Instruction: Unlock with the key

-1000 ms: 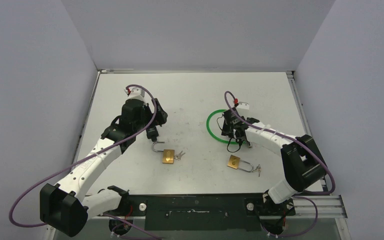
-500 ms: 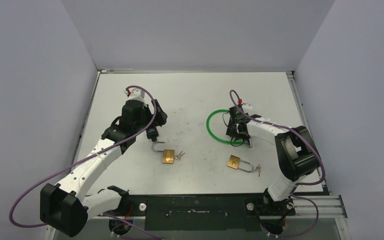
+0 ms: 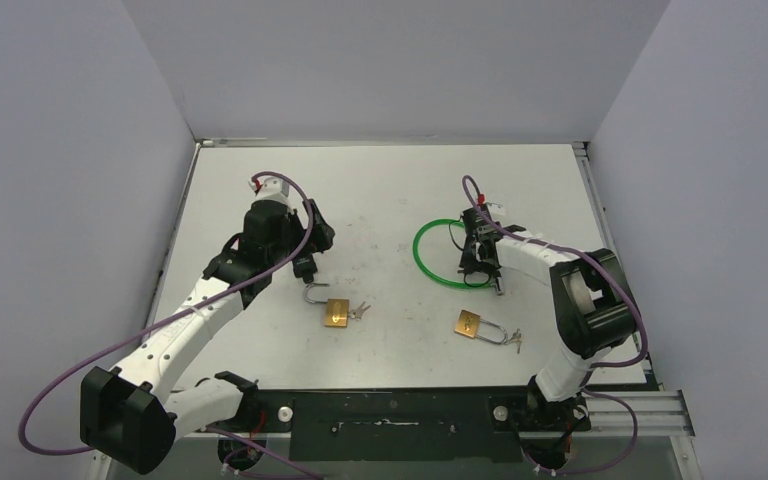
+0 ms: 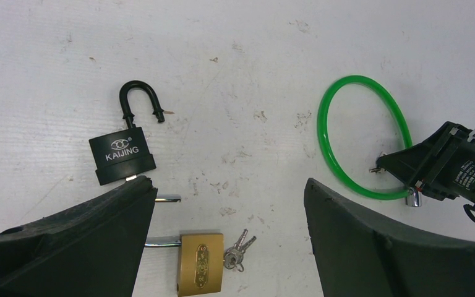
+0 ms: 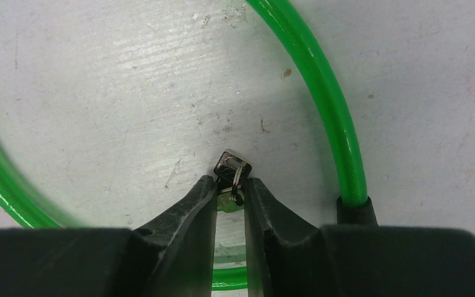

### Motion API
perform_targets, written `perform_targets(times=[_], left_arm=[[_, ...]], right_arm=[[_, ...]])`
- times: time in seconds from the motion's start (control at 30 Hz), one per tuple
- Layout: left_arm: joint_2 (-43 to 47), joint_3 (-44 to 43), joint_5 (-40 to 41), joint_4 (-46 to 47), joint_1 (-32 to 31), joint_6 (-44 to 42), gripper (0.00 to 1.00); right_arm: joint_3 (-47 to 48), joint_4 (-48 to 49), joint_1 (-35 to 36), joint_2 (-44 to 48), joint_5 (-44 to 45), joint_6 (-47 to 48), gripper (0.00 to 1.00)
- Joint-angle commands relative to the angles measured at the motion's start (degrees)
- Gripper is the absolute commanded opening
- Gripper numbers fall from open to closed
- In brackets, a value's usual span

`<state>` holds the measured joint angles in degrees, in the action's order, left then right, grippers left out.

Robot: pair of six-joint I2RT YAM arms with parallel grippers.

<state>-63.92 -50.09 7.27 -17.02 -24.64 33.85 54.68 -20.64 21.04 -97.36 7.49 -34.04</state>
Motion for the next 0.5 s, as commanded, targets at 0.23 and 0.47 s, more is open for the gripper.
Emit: perform_targets(times=[0.23, 0.47], left_arm=[[1.25, 0.64, -3.47, 3.59, 0.30, 1.33, 0.87], [0.31, 3.33, -13.83, 10.13, -0.32, 2.72, 0.85]], right_arm=[[-0.18, 1.49, 0.06, 3.81, -2.99, -0.79, 0.00], [-1.49, 4.54, 0.06, 10.31, -9.38, -5.37, 0.00]])
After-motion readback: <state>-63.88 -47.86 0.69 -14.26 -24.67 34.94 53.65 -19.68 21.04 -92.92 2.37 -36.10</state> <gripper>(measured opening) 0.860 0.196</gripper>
